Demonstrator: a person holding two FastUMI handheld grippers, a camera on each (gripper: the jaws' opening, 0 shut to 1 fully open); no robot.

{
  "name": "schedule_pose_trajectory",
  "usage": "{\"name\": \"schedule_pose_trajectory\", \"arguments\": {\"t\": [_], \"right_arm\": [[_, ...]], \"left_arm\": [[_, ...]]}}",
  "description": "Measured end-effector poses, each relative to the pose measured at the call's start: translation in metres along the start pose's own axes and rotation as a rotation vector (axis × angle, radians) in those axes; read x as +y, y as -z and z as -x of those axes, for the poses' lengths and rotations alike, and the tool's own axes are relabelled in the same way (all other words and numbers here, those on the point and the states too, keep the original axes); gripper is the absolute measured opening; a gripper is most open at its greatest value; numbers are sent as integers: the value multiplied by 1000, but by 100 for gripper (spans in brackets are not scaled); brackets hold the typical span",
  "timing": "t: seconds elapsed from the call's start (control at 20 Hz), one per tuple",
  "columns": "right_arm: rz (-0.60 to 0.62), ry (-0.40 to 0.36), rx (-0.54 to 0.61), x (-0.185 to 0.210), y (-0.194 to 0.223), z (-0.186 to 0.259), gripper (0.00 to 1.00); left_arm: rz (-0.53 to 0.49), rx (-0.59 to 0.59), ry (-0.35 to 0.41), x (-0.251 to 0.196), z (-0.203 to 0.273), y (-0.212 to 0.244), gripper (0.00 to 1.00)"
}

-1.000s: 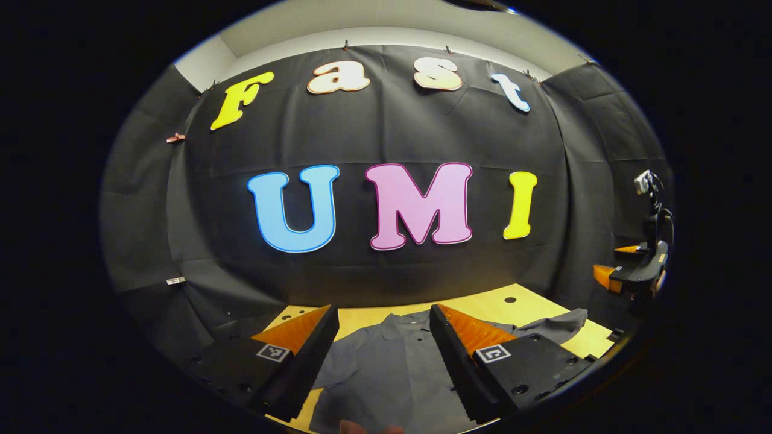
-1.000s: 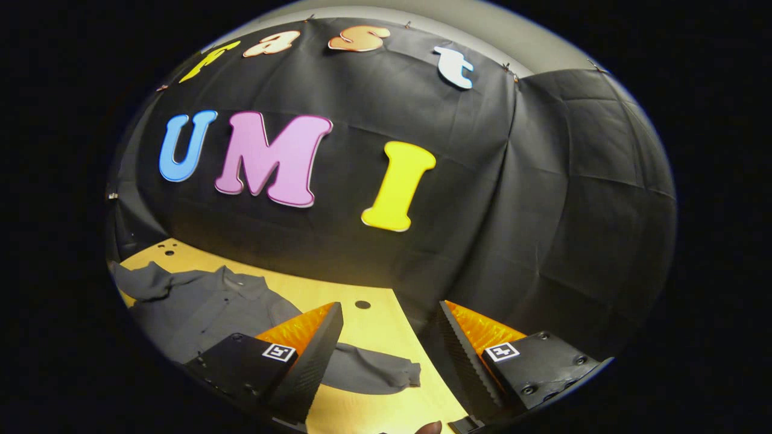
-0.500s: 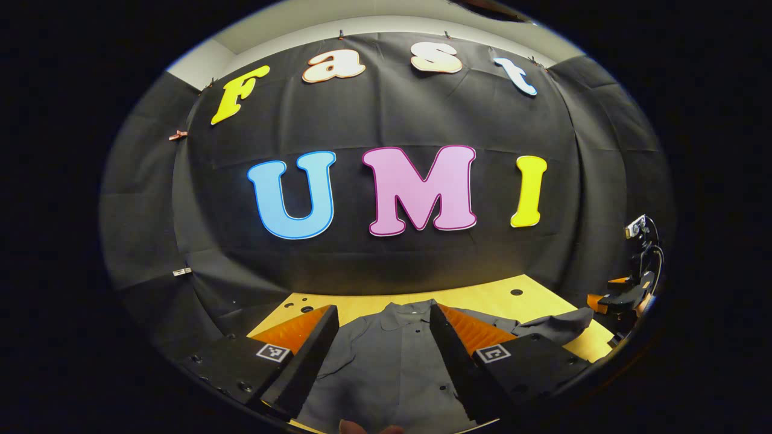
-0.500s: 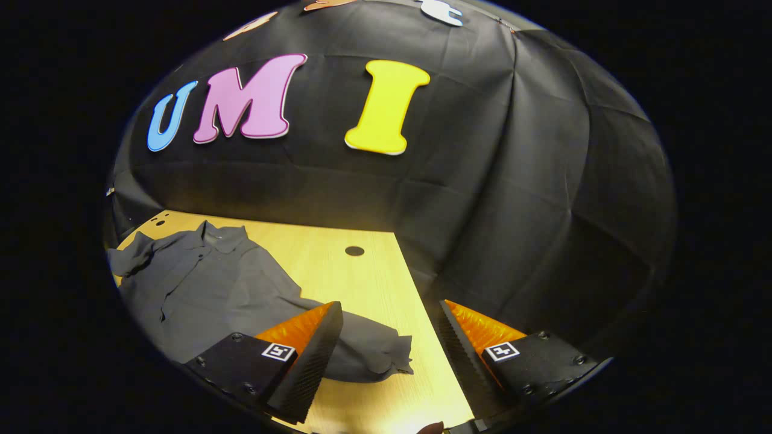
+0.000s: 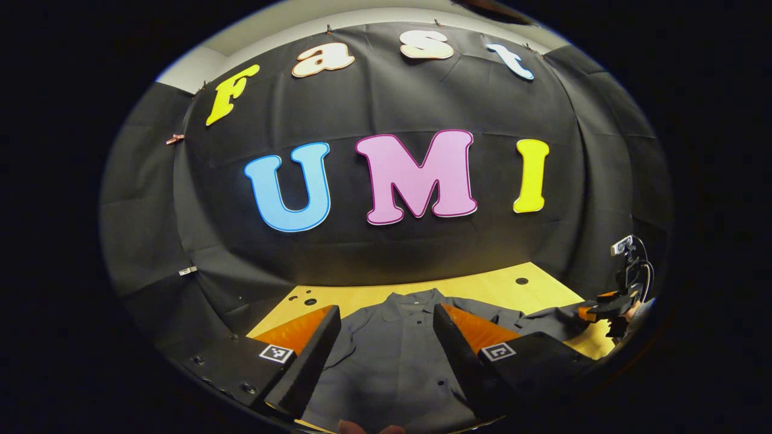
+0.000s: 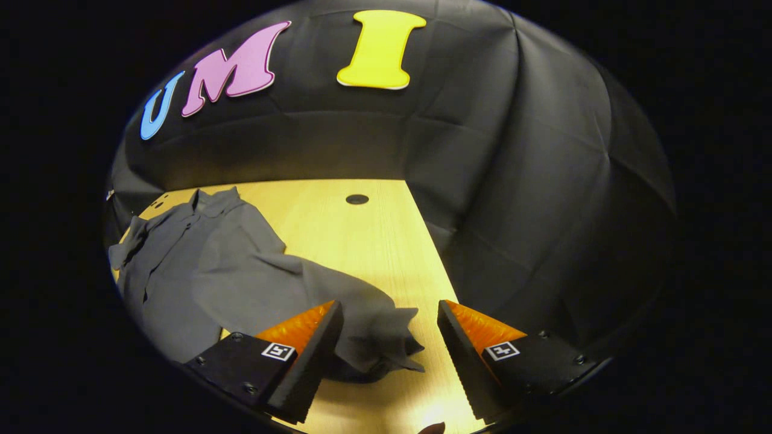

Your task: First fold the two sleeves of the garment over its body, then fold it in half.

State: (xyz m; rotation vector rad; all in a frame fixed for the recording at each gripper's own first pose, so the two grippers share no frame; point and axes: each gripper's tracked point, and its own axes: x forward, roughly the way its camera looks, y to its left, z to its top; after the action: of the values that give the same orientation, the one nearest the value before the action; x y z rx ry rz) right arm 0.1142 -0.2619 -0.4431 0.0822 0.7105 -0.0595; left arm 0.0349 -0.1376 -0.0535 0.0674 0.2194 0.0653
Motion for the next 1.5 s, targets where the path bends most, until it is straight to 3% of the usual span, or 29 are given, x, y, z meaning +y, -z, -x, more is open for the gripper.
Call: {"name": "schedule_pose_trajectory", "arguments": {"t": [0.2, 0.3, 0.35, 0.45, 0.5, 0.6, 0.75, 0.8, 0.85, 0.9, 1.5], "right_arm": [[-5, -42, 53, 3, 16, -16, 97], [-9, -59, 83, 7, 26, -21, 75], [-9, -65, 96, 10, 30, -24, 69], [-5, -66, 130, 10, 39, -29, 62], [-13, -71, 141, 11, 40, -28, 51], [-46, -95, 145, 13, 39, -28, 47], [-28, -80, 146, 15, 41, -31, 12], [-16, -91, 148, 16, 39, -26, 17], [-13, -94, 128, 18, 31, -22, 8], [-11, -87, 106, 17, 26, -18, 8], [-80, 136, -61, -1, -24, 104, 8]], "left_arm": [[0, 25, -22, 1, -1, 7, 98], [-6, 29, -32, 4, 0, 7, 97], [-9, 28, -37, 4, 1, 8, 97], [-18, 31, -47, 6, 2, 9, 97], [-19, 32, -52, 7, 3, 8, 98], [-19, 36, -63, 10, 5, 11, 97], [-18, 34, -74, 14, 7, 11, 97], [-16, 31, -75, 16, 8, 9, 98], [-15, 27, -73, 17, 9, 9, 98], [-14, 25, -70, 18, 9, 10, 97], [-8, -49, 87, 54, -2, 4, 97]]}}
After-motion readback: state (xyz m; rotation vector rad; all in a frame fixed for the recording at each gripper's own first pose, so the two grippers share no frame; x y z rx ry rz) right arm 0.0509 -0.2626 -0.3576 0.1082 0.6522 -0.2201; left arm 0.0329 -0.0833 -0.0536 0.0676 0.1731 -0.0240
